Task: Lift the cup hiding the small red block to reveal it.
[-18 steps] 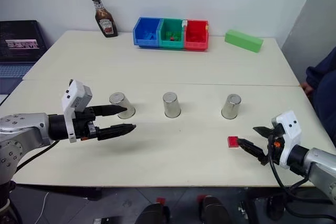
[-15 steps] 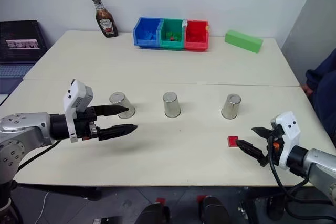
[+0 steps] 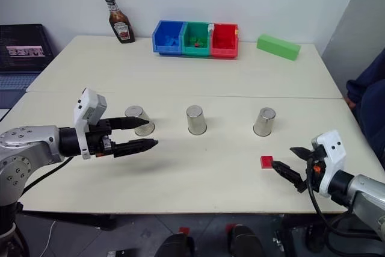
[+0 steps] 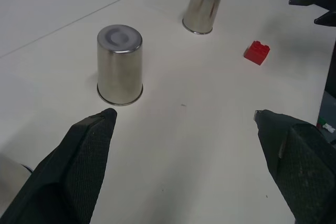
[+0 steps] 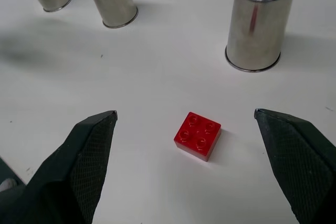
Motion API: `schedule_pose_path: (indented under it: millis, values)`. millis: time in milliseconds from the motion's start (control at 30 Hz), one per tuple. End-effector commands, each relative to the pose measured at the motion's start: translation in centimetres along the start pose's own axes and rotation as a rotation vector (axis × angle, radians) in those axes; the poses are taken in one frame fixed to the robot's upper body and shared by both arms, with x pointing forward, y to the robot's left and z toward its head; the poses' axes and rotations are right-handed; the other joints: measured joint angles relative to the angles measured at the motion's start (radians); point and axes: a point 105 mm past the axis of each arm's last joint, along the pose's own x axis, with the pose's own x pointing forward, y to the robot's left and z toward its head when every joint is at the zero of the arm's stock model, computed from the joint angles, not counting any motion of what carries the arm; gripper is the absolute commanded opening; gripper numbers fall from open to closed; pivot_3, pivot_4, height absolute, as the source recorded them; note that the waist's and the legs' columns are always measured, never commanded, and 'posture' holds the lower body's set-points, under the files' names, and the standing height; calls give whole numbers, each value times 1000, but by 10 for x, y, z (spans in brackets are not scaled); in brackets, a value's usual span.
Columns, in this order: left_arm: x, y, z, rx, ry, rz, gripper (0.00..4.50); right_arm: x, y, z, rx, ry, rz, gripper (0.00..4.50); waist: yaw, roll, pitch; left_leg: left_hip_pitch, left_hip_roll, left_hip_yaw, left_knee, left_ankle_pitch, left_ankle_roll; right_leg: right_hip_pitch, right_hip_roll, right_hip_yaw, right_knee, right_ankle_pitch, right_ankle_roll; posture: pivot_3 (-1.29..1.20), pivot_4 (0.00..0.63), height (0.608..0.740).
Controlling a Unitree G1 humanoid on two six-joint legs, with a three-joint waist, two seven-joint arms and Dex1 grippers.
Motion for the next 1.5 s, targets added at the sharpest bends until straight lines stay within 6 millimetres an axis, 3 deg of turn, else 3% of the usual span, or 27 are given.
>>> schedule_pose_path:
  millis: [33, 333, 1500]
  values:
    - [-11, 9, 2, 33, -35, 69, 4500, -6, 7, 16, -50, -87, -2, 4458, -2, 0, 0, 0, 0, 0, 0, 0, 0, 0, 0, 0, 0, 0, 0, 0, 150, 740]
    - [-14, 8, -3, 21, -49, 85, 4500, -10, 11, 21, -62, -145, -12, 4458, 0, 0, 0, 1, 0, 0, 1, 0, 0, 1, -1, 0, 1, 0, 0, 0, 150, 740]
    - [-12, -3, -5, 3, -53, 88, 4500, 5, 9, 19, -37, -153, 29, 4458, 0, 0, 0, 2, 0, 0, 2, 0, 0, 1, -1, 0, 4, 0, 0, 0, 150, 740]
